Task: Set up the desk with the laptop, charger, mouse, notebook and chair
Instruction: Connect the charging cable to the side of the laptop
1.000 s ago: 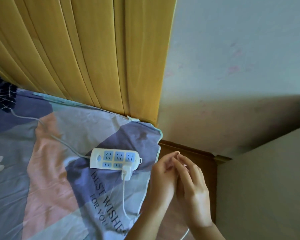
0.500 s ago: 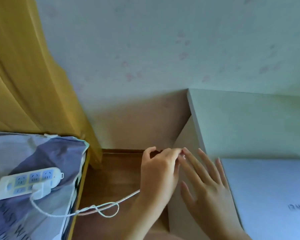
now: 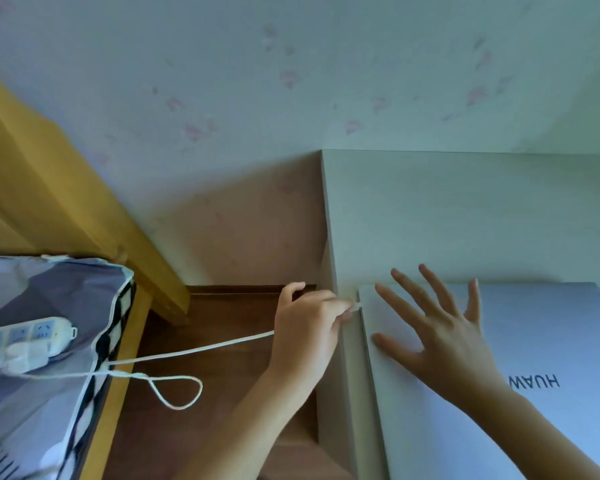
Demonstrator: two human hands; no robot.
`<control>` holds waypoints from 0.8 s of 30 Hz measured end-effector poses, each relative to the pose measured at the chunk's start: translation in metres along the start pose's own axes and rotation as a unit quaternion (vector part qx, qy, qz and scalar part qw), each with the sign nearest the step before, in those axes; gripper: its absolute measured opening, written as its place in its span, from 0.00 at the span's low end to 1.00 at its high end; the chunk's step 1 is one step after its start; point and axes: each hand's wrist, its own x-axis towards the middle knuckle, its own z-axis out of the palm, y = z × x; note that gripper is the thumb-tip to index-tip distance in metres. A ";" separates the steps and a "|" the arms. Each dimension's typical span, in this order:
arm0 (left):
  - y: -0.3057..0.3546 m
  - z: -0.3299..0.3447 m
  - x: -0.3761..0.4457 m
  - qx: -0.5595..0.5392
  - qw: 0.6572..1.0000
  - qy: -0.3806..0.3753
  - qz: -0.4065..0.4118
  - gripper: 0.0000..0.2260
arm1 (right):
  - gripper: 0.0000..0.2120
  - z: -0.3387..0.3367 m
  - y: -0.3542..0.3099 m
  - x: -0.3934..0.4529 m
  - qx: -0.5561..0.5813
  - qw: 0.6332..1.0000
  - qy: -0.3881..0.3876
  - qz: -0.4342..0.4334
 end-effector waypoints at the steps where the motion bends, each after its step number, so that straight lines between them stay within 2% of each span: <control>1: -0.001 0.003 0.000 0.004 1.000 0.003 0.003 0.07 | 0.30 0.003 0.002 0.003 0.011 1.000 -0.004 0.006; 6: -0.006 0.002 0.004 0.049 0.998 0.018 0.038 0.08 | 0.31 0.014 0.011 0.017 0.076 0.997 -0.020 0.010; 12: -0.012 0.000 -0.005 0.071 0.995 0.028 0.071 0.09 | 0.30 0.021 0.019 0.032 0.228 0.973 -0.007 0.018; 17: -0.014 0.009 -0.003 0.053 0.994 0.038 0.086 0.13 | 0.30 0.022 0.017 0.034 0.229 0.973 0.012 0.009; 24: -0.025 0.016 -0.001 0.017 0.991 0.056 0.120 0.09 | 0.28 0.018 0.016 0.035 0.226 0.974 0.004 0.009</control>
